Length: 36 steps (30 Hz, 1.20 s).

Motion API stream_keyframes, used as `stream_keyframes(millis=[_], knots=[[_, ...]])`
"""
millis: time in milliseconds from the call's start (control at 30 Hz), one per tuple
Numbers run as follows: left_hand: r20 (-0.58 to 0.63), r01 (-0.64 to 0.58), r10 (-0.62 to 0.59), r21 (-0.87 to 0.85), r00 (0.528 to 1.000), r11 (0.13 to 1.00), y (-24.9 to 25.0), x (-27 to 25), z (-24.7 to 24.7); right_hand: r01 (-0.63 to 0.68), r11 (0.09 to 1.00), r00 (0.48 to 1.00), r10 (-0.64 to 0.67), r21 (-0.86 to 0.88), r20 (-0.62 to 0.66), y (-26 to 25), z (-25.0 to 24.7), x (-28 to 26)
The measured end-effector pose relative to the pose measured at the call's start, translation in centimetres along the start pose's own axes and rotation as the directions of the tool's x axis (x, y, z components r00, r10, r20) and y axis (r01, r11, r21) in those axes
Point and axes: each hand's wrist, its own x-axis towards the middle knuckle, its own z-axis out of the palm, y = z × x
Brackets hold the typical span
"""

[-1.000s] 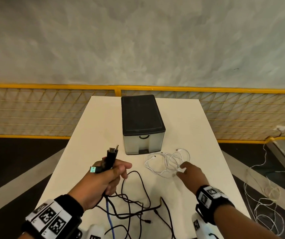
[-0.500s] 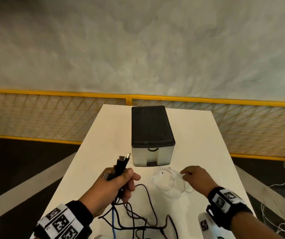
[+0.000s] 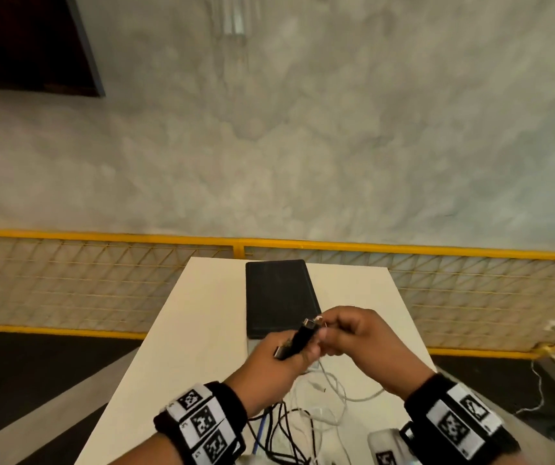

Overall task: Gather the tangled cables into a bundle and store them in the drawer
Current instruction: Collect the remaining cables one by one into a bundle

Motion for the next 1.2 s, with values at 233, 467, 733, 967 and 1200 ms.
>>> stream_keyframes(millis=[233,467,733,967,1200], knots=[[-0.148,0.042,-0.031,0.067,0.988,0.997,-0.3,0.3,0.3,-0.127,0.966,0.957,0.18,0.227,-0.228,0.6,2.0,-1.3],[-0.257,0.051,-0.074,-0.097,0.964,0.994,-0.1,-0.3,1.3,-0.689,0.519,0.687,0.691,0.505,0.227,3.9,5.7,-2.4],[-0.144,0.283,-0.348,-0.345,0.926,0.895,-2.0,-2.9,2.0,-0.676,0.232,0.573,0.762,0.7,0.301,6.6,7.6,-1.1],[0.053,0.534,-0.566,-0.412,0.823,0.738,-2.9,-6.1,-1.8,-0.441,0.1,0.541,0.822,0.892,0.176,11.2,8.3,1.5],[0.123,0.749,-0.739,-0.134,0.663,0.649,-2.8,-10.1,-6.1,-0.357,0.135,0.56,0.823,0.924,0.096,12.1,5.5,2.2]])
